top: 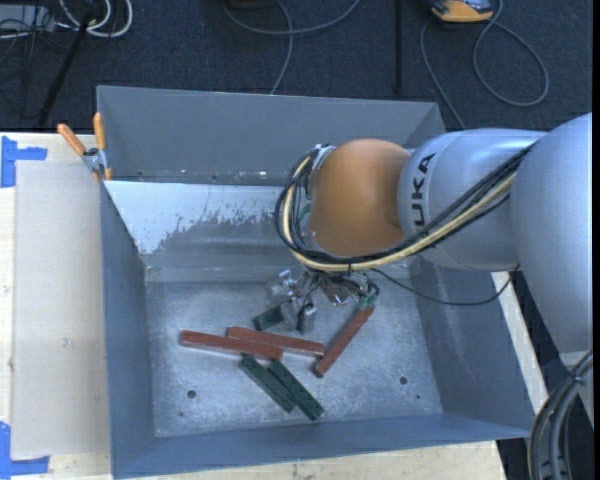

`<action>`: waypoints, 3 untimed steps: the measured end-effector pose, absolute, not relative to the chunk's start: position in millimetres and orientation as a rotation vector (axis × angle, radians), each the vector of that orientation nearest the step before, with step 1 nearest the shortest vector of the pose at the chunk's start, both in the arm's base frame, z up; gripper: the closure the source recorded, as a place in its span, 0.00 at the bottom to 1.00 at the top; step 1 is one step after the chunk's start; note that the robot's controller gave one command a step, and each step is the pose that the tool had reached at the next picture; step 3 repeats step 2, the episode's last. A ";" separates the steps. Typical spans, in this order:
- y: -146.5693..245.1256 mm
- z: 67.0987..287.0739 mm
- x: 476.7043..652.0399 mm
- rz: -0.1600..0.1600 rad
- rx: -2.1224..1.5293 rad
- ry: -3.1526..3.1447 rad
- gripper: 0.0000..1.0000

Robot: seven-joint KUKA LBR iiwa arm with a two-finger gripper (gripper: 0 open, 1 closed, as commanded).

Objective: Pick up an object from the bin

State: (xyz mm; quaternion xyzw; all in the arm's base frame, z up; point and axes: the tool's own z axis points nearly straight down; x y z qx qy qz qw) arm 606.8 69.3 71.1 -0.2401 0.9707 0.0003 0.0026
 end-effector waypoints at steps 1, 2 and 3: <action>41.7 171.2 604.5 -0.003 -0.786 3.033 1.00; 65.5 340.8 589.6 -0.002 -0.852 3.012 1.00; 65.5 340.8 589.6 -0.002 -0.852 3.012 1.00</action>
Offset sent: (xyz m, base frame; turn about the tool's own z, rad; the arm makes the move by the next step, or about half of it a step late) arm -0.0044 -0.0268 0.0953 -0.0256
